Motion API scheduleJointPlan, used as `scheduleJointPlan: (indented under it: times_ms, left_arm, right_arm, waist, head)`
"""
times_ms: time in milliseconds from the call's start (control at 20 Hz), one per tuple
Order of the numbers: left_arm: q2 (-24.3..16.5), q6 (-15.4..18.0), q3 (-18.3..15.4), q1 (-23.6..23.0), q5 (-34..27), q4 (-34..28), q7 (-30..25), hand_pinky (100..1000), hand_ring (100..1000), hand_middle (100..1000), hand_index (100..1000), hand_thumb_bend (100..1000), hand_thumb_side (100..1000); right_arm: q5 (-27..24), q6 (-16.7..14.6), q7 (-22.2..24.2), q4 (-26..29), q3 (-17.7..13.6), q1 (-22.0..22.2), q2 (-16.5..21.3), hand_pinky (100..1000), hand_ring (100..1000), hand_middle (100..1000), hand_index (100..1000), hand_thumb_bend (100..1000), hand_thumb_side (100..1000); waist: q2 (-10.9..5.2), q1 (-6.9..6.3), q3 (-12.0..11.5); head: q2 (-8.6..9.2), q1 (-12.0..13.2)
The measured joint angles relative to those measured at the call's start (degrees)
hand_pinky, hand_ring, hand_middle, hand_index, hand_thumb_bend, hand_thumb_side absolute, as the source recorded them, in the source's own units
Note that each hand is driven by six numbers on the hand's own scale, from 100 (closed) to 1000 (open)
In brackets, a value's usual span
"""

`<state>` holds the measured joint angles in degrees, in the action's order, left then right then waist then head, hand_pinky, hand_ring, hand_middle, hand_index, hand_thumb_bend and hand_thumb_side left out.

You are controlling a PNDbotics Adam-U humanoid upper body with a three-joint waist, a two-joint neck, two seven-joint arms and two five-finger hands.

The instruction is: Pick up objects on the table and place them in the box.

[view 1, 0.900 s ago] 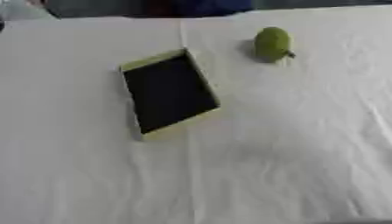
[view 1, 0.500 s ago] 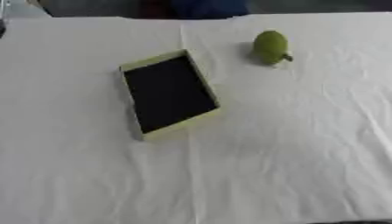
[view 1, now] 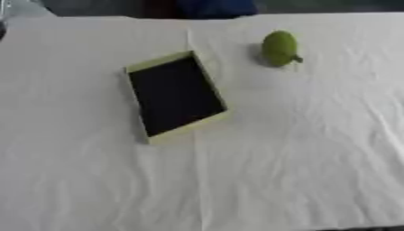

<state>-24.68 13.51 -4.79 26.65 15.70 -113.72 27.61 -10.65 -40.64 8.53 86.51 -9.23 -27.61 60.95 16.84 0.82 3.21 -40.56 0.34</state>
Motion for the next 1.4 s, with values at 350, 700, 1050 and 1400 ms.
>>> scheduleJointPlan:
  times_ms: [350,700,1050,1400]
  left_arm:
    - [0.0,-0.2,0.1,-0.2,-0.1,0.0,-0.3,724,691,660,822,532,100]
    - [0.0,-0.1,0.4,-0.3,-0.2,0.0,-0.6,724,691,660,817,531,100]
    - [0.0,-0.1,0.4,-0.4,-0.2,0.0,-0.7,723,690,659,813,531,100]
    - [0.0,-0.1,0.7,-0.4,-0.4,0.0,-1.0,723,690,659,810,529,100]
  right_arm:
    - [9.9,-5.0,3.5,-12.1,7.3,-8.9,2.2,845,901,883,926,100,359]
    - [17.9,-8.6,8.7,-19.8,13.0,-15.5,0.7,861,922,870,914,100,306]
    - [21.6,-4.8,12.5,-21.1,16.6,-18.2,-1.2,866,928,879,913,103,240]
    - [24.5,-0.6,16.7,-21.2,19.3,-21.5,-2.8,877,938,895,923,337,206]
  waist:
    - [-0.07,0.11,-0.5]
    - [-0.2,0.24,-0.6]
    - [-0.39,0.22,-0.5]
    - [-0.78,0.46,-0.4]
  head:
    - [-0.01,-0.6]
    - [-0.01,-1.0]
    - [0.0,-1.2]
    - [-0.13,-1.3]
